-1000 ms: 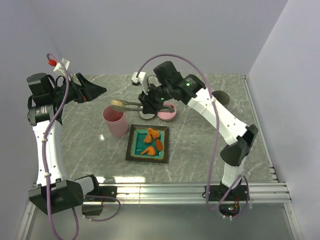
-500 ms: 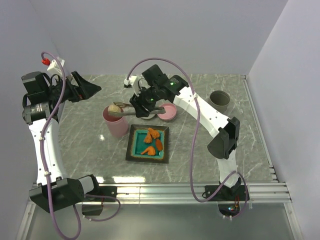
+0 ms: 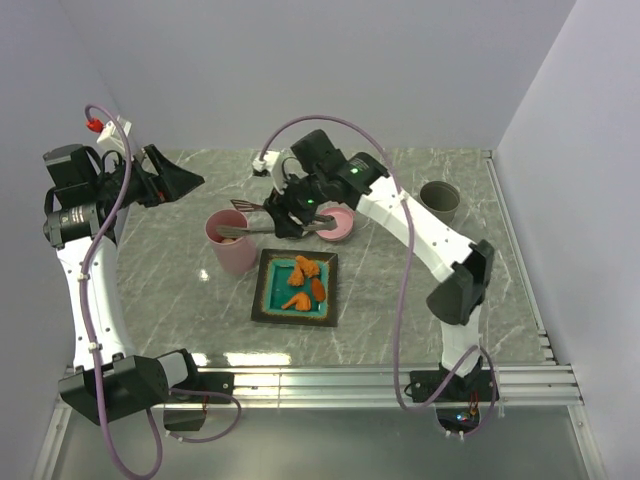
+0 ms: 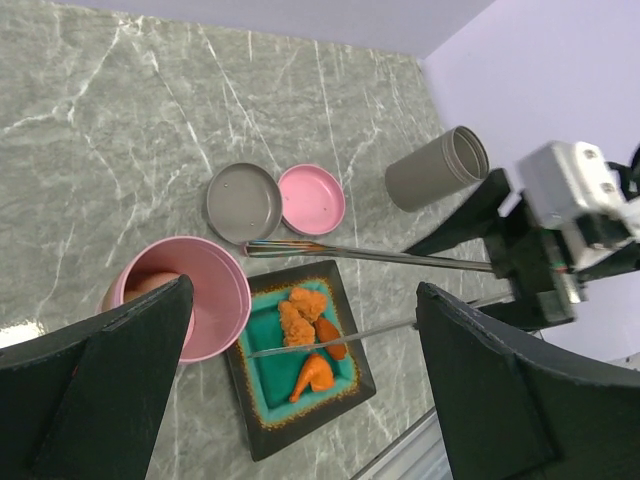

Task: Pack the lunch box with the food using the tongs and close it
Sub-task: Place the food into the lunch box, then pick up the food using the clamp

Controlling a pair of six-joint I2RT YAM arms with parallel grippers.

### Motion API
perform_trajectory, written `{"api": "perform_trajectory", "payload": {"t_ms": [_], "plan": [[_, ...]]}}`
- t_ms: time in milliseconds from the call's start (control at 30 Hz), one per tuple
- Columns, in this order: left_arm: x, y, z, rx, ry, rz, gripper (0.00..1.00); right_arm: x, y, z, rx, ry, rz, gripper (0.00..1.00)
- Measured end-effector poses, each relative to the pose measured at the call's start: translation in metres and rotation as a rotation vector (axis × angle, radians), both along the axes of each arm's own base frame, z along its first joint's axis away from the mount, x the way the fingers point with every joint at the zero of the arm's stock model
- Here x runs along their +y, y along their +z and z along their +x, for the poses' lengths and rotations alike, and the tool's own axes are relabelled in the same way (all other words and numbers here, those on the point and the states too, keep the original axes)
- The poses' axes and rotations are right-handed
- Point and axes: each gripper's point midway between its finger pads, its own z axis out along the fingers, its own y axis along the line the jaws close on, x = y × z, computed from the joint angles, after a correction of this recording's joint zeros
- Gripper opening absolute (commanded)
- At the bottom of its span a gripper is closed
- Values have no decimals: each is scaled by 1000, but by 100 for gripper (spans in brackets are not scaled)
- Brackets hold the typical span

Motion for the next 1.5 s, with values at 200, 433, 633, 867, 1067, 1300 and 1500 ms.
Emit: {"api": "perform_trajectory", "payload": {"t_ms": [200,433,633,867,1067,1300,1500], "plan": [[-1,2,-2,-4,-15,3,100,-66,21,-15,-14,-72,7,65],[-2,2,-2,-8,-22,2,99,-141,6,-26,18,-188,-14,62],[-4,3,-3,-9,-32,-3,99,-168,-61,-44,193,-221,-106,61],[-4,3,-3,-10,-33,-2,99,-182,-88,-43,259,-271,-126,57],[-4,3,-3,-10,-33,-3,100,-177,-100,-40,291,-280,-122,55],[-4,4,-3,-13,-33,-3,99,-173,-113,-34,310,-282,-131,55],[-4,3,-3,-16,-38,-5,99,-172,-119,-32,312,-283,-132,56]]}}
